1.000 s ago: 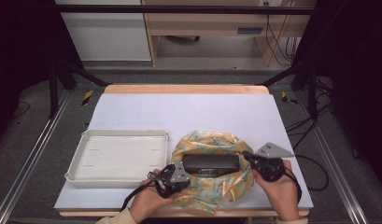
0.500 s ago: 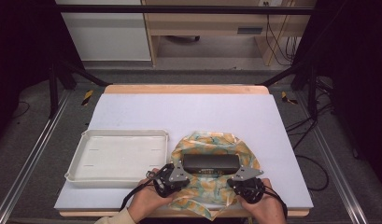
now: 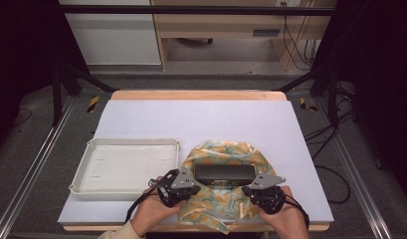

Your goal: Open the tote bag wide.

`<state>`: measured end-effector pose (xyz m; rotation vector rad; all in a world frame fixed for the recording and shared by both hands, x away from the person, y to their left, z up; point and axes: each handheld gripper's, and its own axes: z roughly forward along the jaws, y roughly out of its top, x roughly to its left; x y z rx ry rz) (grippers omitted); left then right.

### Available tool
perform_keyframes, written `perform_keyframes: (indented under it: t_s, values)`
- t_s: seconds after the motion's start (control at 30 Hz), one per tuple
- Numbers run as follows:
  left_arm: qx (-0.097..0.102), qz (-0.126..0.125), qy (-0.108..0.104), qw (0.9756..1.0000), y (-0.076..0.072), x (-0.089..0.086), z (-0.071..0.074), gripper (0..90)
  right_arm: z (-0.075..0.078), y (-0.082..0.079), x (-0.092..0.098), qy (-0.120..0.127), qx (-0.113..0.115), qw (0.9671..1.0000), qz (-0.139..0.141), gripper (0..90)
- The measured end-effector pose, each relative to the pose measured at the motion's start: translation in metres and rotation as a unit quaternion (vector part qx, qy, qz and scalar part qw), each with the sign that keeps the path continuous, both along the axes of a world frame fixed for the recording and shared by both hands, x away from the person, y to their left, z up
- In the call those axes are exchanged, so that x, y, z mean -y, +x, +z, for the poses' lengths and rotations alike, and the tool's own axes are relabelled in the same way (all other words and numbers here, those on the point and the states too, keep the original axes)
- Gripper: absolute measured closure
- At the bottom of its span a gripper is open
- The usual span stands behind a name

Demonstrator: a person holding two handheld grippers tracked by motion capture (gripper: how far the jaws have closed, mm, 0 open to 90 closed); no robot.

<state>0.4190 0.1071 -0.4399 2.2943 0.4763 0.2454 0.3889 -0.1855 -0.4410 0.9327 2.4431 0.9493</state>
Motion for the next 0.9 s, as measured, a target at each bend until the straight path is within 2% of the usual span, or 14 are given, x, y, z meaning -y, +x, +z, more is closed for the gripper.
perform_keyframes:
  t_s: [0.1,0.2,0.23,0.27,0.3,0.33,0.43,0.47,0.57,0.7,0.8,0.83,0.87,0.9]
  values:
    - [0.006,0.012,-0.013,0.9998,0.002,-0.007,0.008,90.0,0.023,0.008,0.0,0.003,0.014,0.9998,0.012,89.0]
    - [0.01,0.031,-0.028,0.9991,0.005,-0.018,0.015,88.8,0.038,0.025,0.0,-0.01,0.012,0.9996,0.024,80.5]
    - [0.01,0.031,-0.028,0.9991,0.005,-0.018,0.015,87.7,0.038,0.025,0.0,-0.01,0.012,0.9996,0.024,80.5]
    - [0.01,0.038,-0.03,0.9988,0.007,-0.023,0.016,86.9,0.042,0.036,-0.001,-0.016,0.002,0.9995,0.028,72.4]
    - [0.012,0.044,-0.034,0.9984,0.009,-0.027,0.017,86.9,0.042,0.036,-0.001,-0.016,0.002,0.9995,0.028,72.4]
    - [0.013,0.051,-0.035,0.998,0.01,-0.03,0.018,84.7,0.043,0.046,-0.003,-0.023,-0.01,0.9992,0.032,64.5]
    - [0.015,0.068,-0.037,0.9969,0.016,-0.04,0.019,82.1,0.044,0.055,-0.006,-0.036,-0.02,0.9986,0.033,58.8]
    - [0.017,0.077,-0.039,0.9961,0.019,-0.045,0.019,79.2,0.044,0.061,-0.009,-0.051,-0.028,0.9976,0.038,55.5]
    - [0.017,0.087,-0.035,0.9955,0.021,-0.049,0.018,74.6,0.044,0.066,-0.011,-0.057,-0.031,0.997,0.042,52.9]
    - [0.029,0.105,-0.027,0.9937,0.025,-0.054,0.015,62.4,0.044,0.07,-0.016,-0.083,-0.041,0.9935,0.066,45.9]
    - [0.031,0.121,-0.027,0.9918,0.029,-0.058,0.014,45.9,0.045,0.07,-0.02,-0.097,-0.042,0.9912,0.079,39.4]
    - [0.029,0.127,-0.028,0.9911,0.03,-0.06,0.013,45.9,0.045,0.07,-0.02,-0.097,-0.042,0.9912,0.079,39.4]
    - [0.03,0.14,-0.023,0.9895,0.033,-0.064,0.012,36.1,0.046,0.071,-0.021,-0.104,-0.046,0.99,0.084,38.1]
    - [0.03,0.14,-0.023,0.9895,0.033,-0.064,0.012,33.5,0.046,0.071,-0.021,-0.104,-0.046,0.99,0.084,38.1]
